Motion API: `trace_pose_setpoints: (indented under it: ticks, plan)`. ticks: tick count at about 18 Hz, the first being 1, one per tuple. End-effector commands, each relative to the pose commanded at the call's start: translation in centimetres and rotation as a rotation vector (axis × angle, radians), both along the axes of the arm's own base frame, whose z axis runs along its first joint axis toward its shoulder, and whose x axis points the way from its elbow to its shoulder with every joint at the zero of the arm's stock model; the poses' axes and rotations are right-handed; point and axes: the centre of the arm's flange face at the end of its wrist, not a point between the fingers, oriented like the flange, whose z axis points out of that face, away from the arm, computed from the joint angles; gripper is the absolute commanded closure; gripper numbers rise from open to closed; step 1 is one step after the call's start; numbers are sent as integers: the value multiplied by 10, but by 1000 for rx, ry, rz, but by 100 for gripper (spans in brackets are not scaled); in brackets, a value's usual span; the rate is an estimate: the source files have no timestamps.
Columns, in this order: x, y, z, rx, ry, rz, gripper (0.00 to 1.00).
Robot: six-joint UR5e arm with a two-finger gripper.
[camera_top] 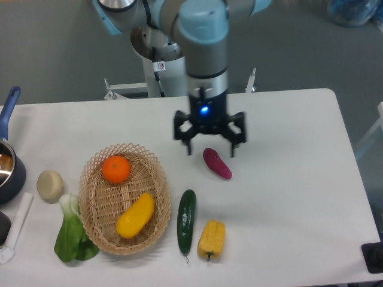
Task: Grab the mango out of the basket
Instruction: 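Move the open gripper over the wicker basket toward the yellow mango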
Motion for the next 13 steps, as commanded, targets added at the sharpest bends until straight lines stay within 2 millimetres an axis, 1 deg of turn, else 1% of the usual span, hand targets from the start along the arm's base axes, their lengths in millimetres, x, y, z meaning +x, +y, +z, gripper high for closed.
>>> trace_pose_setpoints:
  ticks: [2, 4, 5, 7, 8, 11, 13]
  plan:
    - [18, 23, -14, -6, -6, -49, 0]
    - [29, 41, -32, 5, -1, -86, 0]
    - [34, 49, -44, -3, -6, -99, 0]
    - [34, 63, -54, -8, -11, -127, 0]
    - [37, 73, -59, -14, -9, -159, 0]
    - [38, 97, -80, -36, -11, -223, 0]
    - [39, 104, -88, -41, -16, -231, 0]
